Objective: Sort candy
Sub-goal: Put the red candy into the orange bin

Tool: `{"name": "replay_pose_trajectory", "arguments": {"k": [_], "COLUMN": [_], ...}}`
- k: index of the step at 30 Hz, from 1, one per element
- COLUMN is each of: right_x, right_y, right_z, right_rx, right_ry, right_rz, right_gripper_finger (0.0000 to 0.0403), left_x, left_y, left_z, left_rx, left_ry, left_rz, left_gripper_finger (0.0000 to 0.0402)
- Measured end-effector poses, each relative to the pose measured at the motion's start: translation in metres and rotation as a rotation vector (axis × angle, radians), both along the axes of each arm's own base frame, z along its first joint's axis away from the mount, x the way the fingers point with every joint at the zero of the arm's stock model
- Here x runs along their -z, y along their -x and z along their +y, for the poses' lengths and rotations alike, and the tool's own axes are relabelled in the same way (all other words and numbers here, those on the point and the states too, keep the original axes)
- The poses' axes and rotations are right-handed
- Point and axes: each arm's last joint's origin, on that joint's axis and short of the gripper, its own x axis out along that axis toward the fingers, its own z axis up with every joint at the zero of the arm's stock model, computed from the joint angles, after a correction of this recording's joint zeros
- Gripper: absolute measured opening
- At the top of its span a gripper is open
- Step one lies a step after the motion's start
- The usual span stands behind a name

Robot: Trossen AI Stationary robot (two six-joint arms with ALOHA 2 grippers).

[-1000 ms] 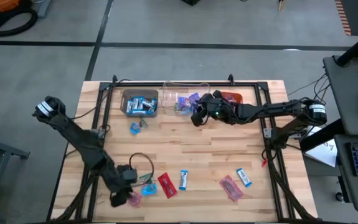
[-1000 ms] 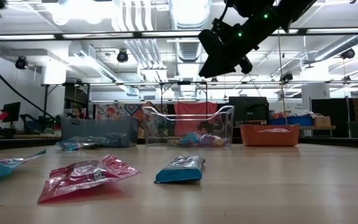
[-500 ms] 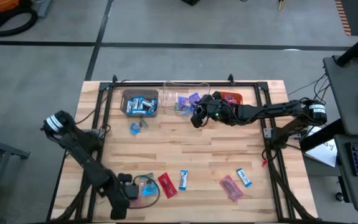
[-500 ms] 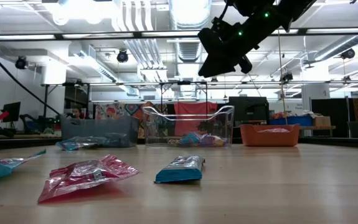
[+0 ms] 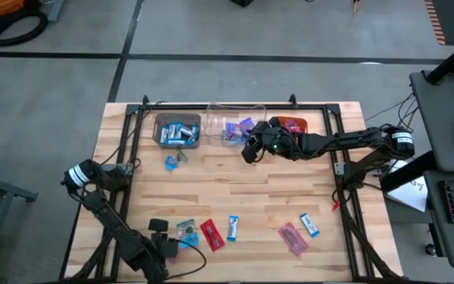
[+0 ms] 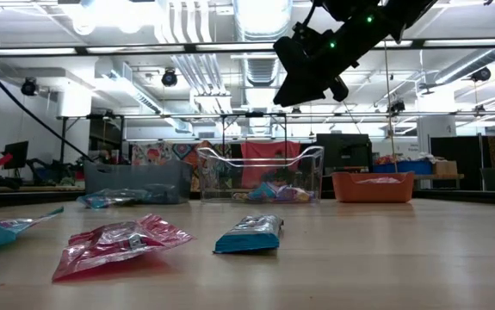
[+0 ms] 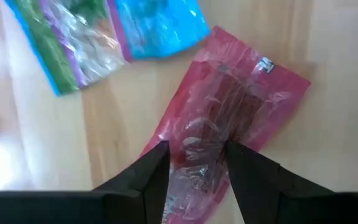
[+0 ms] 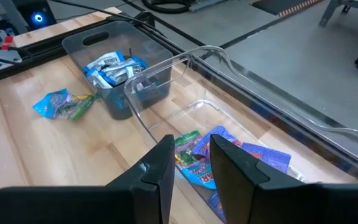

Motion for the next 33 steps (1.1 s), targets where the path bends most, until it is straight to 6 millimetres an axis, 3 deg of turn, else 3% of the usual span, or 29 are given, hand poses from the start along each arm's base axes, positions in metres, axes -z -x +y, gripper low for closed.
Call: {"name": "replay_pose_trajectory", "arguments": {"k": [6, 14, 20, 28, 33], "right_x": [0.0, 0.0, 0.001, 0.004, 0.013], "right_y": [-0.001, -0.001, -0.002, -0.006, -0.014], "right_z": [0.003, 0.005, 0.012, 0.026, 0.041], "right_rx": [-0.01, -0.017, -0.109, -0.296, -0.378], "right_ry": [0.0, 0.0, -0.032, -0.102, -0.044], "right_rz": [0.0, 0.003, 0.007, 0.01, 0.044], "right_gripper_finger": [0.0093, 0.0097, 0.0091, 0.0085, 0.009], "left_x": [0.008, 0.008, -0.003, -0.038, -0.057], "left_y": [0.004, 0.006, 0.008, 0.01, 0.011], "left_z": [-0.001, -0.001, 0.002, 0.012, 0.02], "left_rx": [0.024, 0.045, 0.041, 0.015, -0.001], "left_ry": [-0.021, -0.023, -0.026, -0.031, -0.054], "left_rz": [0.006, 0.012, -0.031, -0.229, -0.34], "left_gripper_finger": [0.0131, 0.0012, 0.0003, 0.0, 0.0]}}
